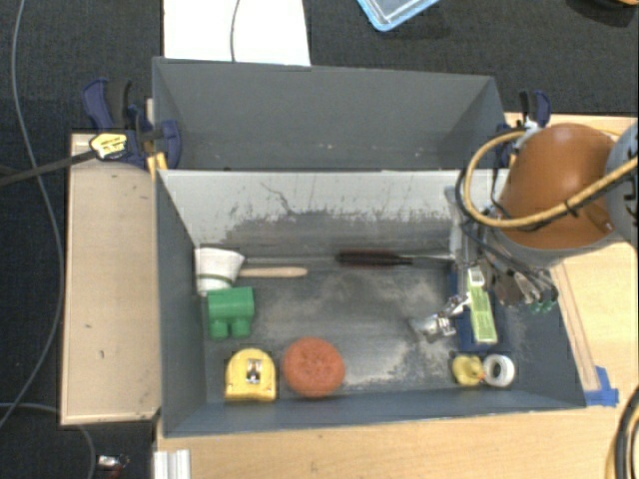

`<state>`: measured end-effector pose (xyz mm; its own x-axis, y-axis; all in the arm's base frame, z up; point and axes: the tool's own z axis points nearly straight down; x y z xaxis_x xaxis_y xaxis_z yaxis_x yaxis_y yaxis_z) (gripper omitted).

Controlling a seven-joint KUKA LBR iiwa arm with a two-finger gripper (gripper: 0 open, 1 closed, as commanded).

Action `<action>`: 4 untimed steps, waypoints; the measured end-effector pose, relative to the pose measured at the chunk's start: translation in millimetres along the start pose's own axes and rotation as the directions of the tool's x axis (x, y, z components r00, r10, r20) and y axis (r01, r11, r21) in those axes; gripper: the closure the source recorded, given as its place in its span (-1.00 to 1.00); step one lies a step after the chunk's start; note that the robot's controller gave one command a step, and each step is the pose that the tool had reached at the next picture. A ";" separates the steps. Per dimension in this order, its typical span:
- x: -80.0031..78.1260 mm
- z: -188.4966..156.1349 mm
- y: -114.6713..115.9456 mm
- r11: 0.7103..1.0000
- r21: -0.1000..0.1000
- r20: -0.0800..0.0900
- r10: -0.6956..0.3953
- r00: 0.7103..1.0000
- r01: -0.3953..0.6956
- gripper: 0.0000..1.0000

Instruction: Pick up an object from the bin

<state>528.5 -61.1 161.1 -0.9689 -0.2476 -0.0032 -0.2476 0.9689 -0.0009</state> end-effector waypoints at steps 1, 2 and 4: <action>-7.9 19.7 -41.3 0.992 0.002 0.007 -0.130 0.992 0.130 -1.00; -0.7 19.1 11.3 0.997 -0.001 0.005 0.073 0.997 -0.073 -1.00; -15.8 34.6 38.8 0.994 0.006 0.021 0.110 0.994 -0.110 -1.00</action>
Offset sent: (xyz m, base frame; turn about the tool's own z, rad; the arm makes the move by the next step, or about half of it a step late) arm -0.0073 0.0208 -0.0191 0.0774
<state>534.3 -19.5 126.5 -0.9899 -0.1395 -0.0246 -0.1394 0.9902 -0.0061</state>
